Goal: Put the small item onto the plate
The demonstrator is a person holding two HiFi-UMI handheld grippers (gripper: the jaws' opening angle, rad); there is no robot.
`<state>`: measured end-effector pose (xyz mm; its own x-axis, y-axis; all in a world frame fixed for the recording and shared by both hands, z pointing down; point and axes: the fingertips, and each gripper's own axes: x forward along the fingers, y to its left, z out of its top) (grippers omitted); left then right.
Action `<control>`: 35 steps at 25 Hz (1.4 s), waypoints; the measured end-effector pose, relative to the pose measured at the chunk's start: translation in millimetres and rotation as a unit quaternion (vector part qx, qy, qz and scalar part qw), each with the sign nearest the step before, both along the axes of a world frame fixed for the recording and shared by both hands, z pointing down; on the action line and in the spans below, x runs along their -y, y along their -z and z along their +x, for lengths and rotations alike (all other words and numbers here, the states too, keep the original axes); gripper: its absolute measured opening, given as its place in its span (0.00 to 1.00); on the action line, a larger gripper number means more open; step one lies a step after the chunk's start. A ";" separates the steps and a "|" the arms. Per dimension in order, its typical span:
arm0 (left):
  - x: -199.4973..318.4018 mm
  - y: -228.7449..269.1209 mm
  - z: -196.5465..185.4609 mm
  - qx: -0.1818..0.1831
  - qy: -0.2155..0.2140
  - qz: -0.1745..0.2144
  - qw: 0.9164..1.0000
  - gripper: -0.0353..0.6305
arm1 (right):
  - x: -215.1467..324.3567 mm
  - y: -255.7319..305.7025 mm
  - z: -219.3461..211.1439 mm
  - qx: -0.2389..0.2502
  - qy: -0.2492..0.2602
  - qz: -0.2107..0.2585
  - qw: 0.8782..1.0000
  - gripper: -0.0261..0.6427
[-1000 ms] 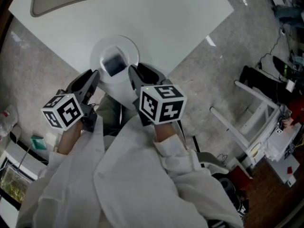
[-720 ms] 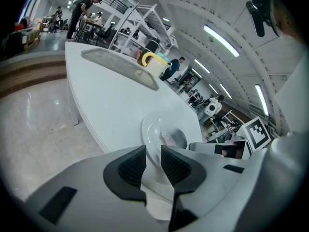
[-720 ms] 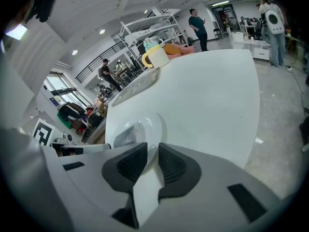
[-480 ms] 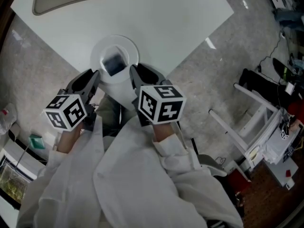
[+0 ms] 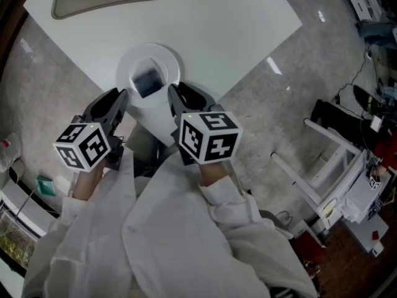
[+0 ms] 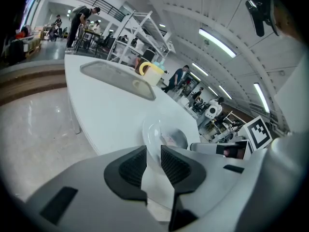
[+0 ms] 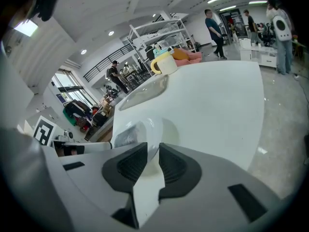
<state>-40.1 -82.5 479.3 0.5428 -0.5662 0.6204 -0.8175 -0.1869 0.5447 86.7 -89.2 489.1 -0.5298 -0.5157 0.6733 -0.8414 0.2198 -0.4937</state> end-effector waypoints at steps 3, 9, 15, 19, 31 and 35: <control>2.7 8.9 2.2 -0.002 0.014 0.012 1.000 0.20 | 5.3 9.5 2.1 0.004 0.007 0.013 1.000 0.16; -1.0 19.1 3.3 -0.007 0.041 0.028 0.999 0.18 | 5.7 22.2 3.7 0.007 0.020 0.032 0.999 0.16; -0.4 29.2 -3.5 -0.006 0.042 0.039 0.998 0.18 | 6.6 30.0 -2.4 0.011 0.024 0.037 0.999 0.16; 12.1 31.8 -18.8 -0.007 0.036 0.047 0.998 0.18 | 19.4 34.8 -17.3 0.003 0.027 0.048 0.998 0.16; 84.2 33.2 -101.3 -0.005 -0.001 0.031 1.000 0.18 | 88.5 40.1 -99.5 0.009 -0.002 0.048 0.999 0.15; 117.3 33.5 -124.0 -0.001 -0.021 0.028 0.999 0.18 | 119.2 40.5 -122.3 0.010 -0.016 0.050 0.999 0.15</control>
